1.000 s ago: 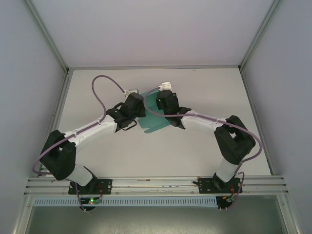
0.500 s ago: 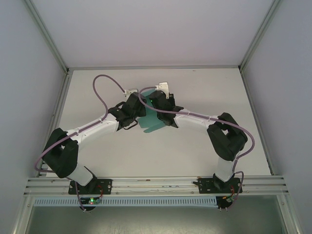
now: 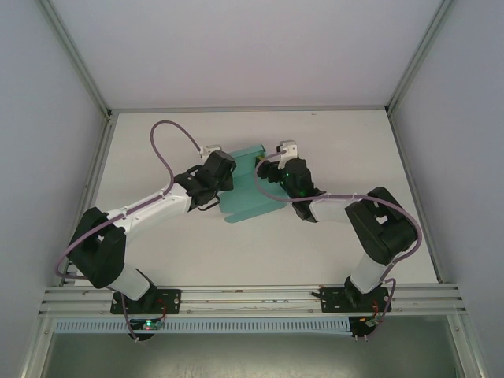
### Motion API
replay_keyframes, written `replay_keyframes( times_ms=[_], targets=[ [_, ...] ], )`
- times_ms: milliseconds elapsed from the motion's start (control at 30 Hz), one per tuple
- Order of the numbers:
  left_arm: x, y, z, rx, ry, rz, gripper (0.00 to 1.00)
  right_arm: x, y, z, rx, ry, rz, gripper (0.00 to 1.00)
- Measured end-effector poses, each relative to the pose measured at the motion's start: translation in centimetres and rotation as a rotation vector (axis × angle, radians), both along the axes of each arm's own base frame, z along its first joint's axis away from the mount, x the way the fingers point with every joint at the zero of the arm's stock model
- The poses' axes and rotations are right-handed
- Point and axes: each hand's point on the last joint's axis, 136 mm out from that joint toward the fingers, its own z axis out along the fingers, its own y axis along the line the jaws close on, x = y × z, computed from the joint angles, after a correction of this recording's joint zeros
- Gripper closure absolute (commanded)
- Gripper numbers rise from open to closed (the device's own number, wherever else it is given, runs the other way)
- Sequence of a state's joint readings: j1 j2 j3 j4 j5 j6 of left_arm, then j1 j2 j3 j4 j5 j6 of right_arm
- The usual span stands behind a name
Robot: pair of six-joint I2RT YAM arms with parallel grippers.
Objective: Assemble paper box
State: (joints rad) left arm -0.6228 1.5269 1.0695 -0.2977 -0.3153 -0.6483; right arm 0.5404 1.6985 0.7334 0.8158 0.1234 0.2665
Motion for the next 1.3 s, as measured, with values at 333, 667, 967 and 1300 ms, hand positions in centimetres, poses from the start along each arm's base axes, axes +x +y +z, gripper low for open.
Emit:
replay_keyframes(
  times_ms=[333, 667, 967, 1300],
  targets=[
    [0.0, 0.6, 0.2, 0.049, 0.007, -0.021, 1.00, -4.1, 0.5, 7.3, 0.038, -0.131, 0.157, 0.02],
    [0.2, -2.5, 2.6, 0.321, 0.064, -0.619, 1.00, -6.8, -8.0, 10.1, 0.025, -0.015, -0.082, 0.02],
    [-2.0, -4.0, -1.0, 0.735, 0.306, -1.226, 1.00, -10.4, -15.7, 7.1, -0.013, 0.170, -0.302, 0.02],
    [-2.5, -6.3, -7.1, 1.092, 0.432, -1.532, 1.00, -12.1, -17.4, 3.4, -0.054, 0.323, -0.345, 0.02]
  ],
)
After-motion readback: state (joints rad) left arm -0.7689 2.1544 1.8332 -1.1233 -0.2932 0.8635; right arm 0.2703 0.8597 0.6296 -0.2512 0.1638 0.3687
